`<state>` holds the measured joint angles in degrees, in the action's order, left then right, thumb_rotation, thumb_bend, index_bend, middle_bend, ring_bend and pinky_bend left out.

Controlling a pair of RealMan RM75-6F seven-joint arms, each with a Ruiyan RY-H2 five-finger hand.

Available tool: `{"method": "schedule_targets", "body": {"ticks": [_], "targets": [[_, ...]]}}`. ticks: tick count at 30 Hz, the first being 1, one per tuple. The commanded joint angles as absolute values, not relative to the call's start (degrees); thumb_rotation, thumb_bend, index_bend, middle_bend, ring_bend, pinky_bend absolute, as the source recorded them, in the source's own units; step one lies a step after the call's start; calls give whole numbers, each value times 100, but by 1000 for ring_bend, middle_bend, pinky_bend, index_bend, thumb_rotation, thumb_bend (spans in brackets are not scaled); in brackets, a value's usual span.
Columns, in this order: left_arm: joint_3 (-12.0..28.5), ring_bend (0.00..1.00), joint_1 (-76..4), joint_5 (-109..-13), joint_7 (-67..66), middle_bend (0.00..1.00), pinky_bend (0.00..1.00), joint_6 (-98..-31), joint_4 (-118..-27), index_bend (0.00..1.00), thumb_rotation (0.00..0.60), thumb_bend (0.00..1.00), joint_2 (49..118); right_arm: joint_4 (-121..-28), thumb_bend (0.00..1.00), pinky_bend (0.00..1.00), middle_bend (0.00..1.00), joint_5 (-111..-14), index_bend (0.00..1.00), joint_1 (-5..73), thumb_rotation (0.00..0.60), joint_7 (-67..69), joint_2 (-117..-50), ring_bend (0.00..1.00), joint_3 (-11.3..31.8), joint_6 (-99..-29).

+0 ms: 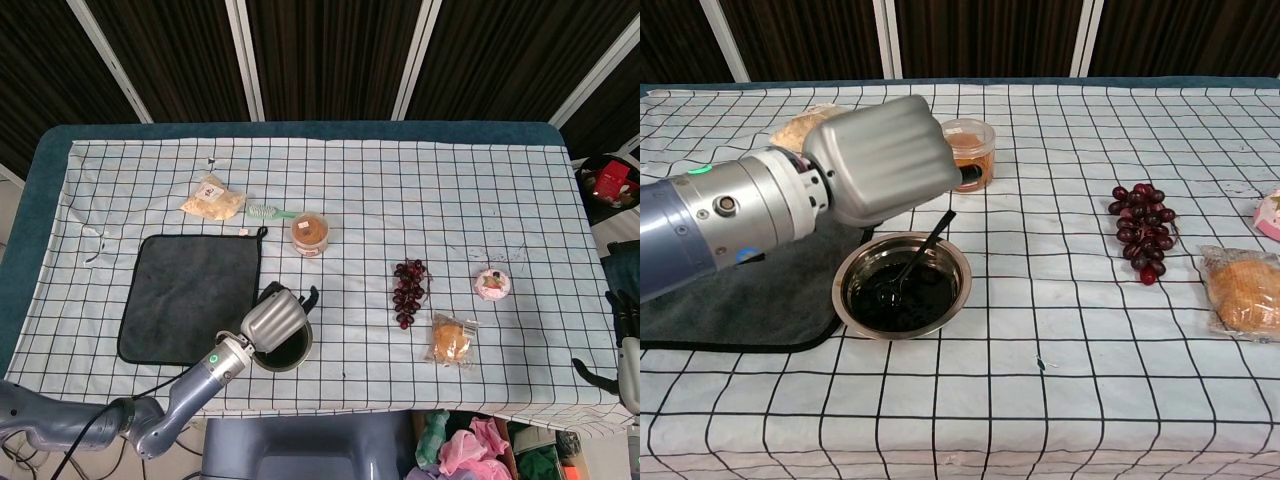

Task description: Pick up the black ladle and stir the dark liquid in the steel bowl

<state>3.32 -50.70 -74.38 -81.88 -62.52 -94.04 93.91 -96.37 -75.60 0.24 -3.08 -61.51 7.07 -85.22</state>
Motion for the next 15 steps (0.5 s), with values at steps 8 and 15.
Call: {"method": "schedule_targets", "body": {"ticks": [8,15], "targets": [[669,464,-4322,-7656,-7744,520,589,-7733,-11056,237,600,127,8315,-9647,115,217,8,-7556,32,8,600,-284,-6131,63,710,-8541],[163,121,-2980,-7667,-5346,157,265,-8736,-12439,210,600,102,6866,-9599,115,217,9,-7565,32,38,600,-339,-6151,62,707,-8506]]}}
